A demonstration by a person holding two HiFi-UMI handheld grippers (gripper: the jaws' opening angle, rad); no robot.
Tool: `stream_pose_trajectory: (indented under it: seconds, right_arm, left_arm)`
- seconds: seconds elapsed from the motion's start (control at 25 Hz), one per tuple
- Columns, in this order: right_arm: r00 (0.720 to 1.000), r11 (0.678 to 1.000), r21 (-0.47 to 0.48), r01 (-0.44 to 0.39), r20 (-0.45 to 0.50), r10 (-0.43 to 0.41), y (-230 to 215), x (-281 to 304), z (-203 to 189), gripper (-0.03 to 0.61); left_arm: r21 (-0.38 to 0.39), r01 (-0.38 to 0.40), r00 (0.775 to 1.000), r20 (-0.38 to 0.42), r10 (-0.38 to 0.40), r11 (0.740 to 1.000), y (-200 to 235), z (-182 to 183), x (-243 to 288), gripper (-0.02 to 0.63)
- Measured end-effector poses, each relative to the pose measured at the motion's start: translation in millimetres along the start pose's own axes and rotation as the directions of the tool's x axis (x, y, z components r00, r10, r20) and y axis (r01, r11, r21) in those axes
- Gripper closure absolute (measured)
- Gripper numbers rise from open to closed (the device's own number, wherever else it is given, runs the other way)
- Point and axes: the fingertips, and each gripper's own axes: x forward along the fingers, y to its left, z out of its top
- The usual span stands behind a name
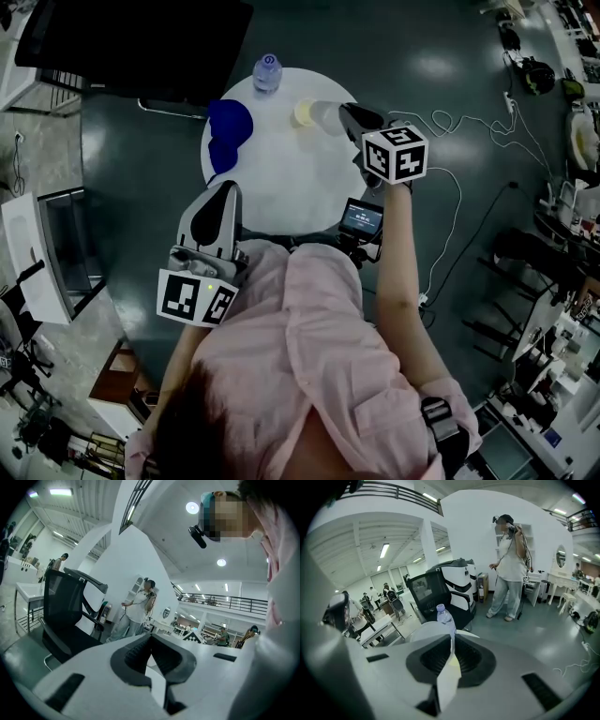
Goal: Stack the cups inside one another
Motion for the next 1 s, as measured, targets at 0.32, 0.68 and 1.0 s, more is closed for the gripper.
stream_pose_trajectory:
  seconds: [0.32,0.68,1.0]
  right_arm:
    - [0.999,1.0,-0.009,-0.019,-0.041,0.018,-0.1,12.8,-4.8,0.534]
    - [0.997,1.0,-0.019,-0.022,-0.078,0.021,-3.5,24.0,-10.3,0.534]
    - [0.99,0.998,-0.057,-0.014,-0.138,0.006,-10.2,39.8,-20.2,0.534]
  left_arm:
    - [-0.003,-0.01,1.0,-0.001,0.01,1.0,1.2,0.9,0.8,0.597]
    - [-0.008,-0.014,1.0,-0.004,0.014,1.0,4.3,-0.5,1.8,0.597]
    - [-0.013,-0.022,1.0,-0.009,0.022,1.0,6.0,1.1,2.7,0.597]
